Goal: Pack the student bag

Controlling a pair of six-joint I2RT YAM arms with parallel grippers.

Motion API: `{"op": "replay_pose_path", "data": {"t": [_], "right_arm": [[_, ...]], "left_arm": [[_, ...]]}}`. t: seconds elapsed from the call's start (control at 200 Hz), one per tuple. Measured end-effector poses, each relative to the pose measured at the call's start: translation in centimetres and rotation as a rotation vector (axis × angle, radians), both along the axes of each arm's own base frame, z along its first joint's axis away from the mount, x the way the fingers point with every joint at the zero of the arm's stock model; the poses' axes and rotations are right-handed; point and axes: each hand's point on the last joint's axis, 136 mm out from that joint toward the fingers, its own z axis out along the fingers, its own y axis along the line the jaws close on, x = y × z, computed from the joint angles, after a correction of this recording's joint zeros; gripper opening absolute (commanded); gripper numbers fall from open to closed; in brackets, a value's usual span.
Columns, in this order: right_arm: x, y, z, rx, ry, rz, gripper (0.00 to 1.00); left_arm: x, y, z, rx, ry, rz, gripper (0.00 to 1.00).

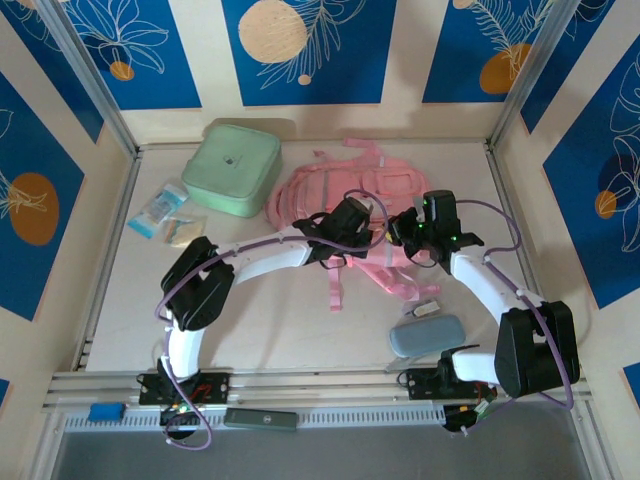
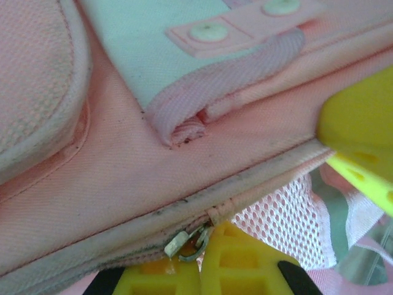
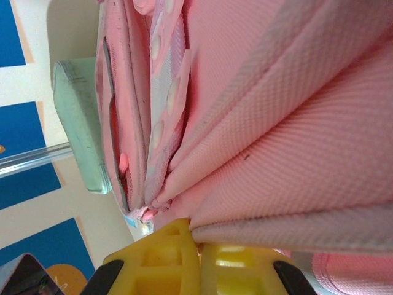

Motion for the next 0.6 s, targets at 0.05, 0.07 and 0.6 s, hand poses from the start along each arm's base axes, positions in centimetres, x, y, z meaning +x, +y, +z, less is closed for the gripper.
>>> {"op": "replay_pose_path", "data": {"t": [0.05, 0.07, 0.6], "right_arm": [[0.0, -0.1, 0.1, -0.002, -0.002, 0.009, 0.00], [0.0, -0.1, 0.2, -0.004, -0.005, 0.013, 0.00], [1.0, -3.9, 0.9, -0.063, 0.006, 0.077, 0.00]], "left_arm": [[-0.2, 0.1, 0.2, -0.014, 0.008, -0.009, 0.00], [-0.2, 0.2, 0.3, -0.023, 0.009, -0.012, 0.00], [-1.0, 7.1, 1.6, -0.094, 0.055, 0.000, 0.00]]}}
